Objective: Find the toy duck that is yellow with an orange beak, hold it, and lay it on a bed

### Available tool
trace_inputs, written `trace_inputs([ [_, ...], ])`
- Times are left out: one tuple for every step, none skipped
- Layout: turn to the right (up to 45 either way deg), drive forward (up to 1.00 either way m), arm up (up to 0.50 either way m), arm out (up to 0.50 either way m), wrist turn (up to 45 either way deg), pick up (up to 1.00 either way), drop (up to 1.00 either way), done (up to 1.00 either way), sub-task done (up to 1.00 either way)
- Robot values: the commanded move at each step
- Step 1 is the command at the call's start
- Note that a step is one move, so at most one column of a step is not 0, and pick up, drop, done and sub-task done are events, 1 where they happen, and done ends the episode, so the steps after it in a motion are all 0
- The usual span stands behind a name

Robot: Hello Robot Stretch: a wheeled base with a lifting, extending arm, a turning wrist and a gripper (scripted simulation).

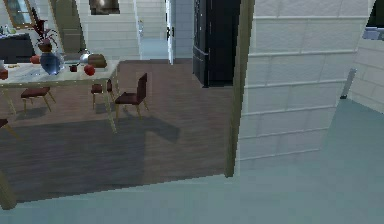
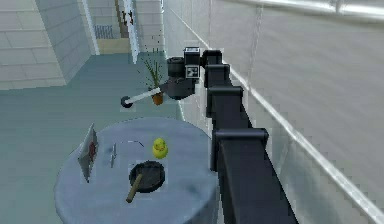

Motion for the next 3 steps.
trace_inputs([
  [0.0, 0.0, 0.0, 0.0, 12.0, 0.0, 0.0, 0.0, 0.0],
  [0.0, 0.0, -0.24, 0.0, 0.0, 0.0, 0.0, 0.0, 0.0],
  [0.0, 0.0, 0.0, 0.0, 0.0, 1.0, 0.0, 0.0, 0.0],
])
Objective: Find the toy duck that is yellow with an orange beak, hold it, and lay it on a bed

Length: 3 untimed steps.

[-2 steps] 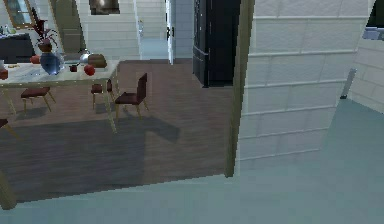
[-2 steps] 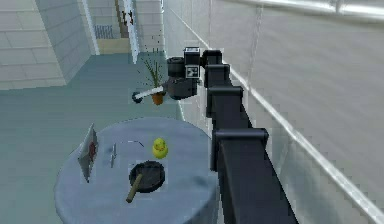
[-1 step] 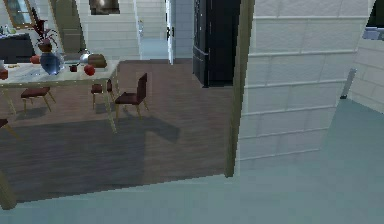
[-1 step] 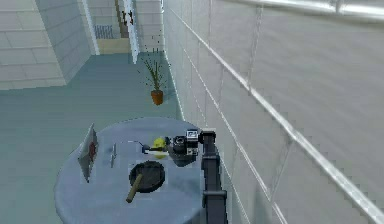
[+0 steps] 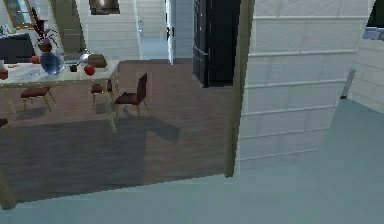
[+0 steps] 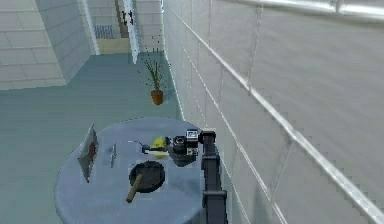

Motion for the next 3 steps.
trace_inputs([
  [0.0, 0.0, 0.1, 0.0, 0.0, 0.0, 0.0, 0.0, 0.0],
  [0.0, 0.0, 0.14, 0.0, 0.0, 0.0, 0.0, 0.0, 0.0],
  [0.0, 0.0, 0.0, 0.0, -45.0, 0.0, 0.0, 0.0, 0.0],
])
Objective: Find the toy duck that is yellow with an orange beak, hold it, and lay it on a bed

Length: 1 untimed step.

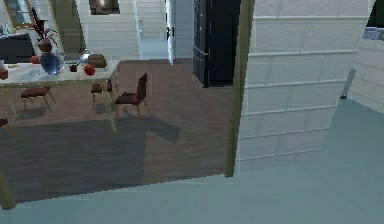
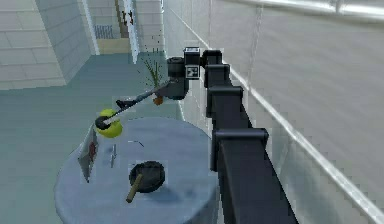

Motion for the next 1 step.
trace_inputs([
  [0.0, 0.0, 0.0, 0.0, -45.0, 0.0, 0.0, 0.0, 0.0],
])
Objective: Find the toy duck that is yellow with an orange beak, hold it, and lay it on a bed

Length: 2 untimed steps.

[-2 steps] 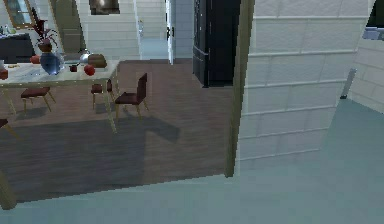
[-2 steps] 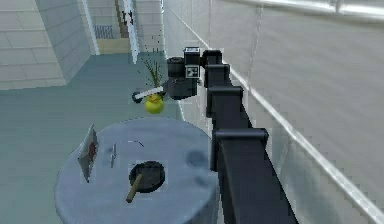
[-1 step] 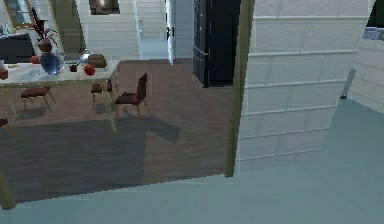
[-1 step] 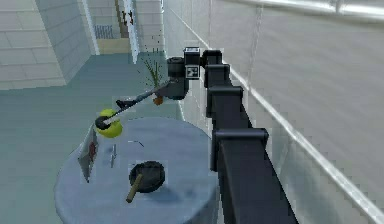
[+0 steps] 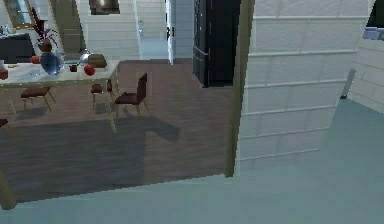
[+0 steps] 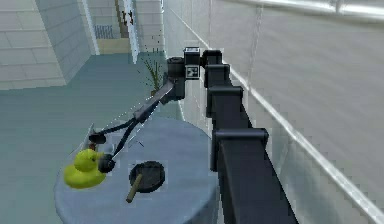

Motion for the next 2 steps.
trace_inputs([
  [0.0, 0.0, 0.0, 0.0, -6.0, 0.0, 0.0, 0.0, 0.0],
  [0.0, 0.0, 0.0, -0.34, 0.0, 0.0, 0.0, 0.0, 0.0],
])
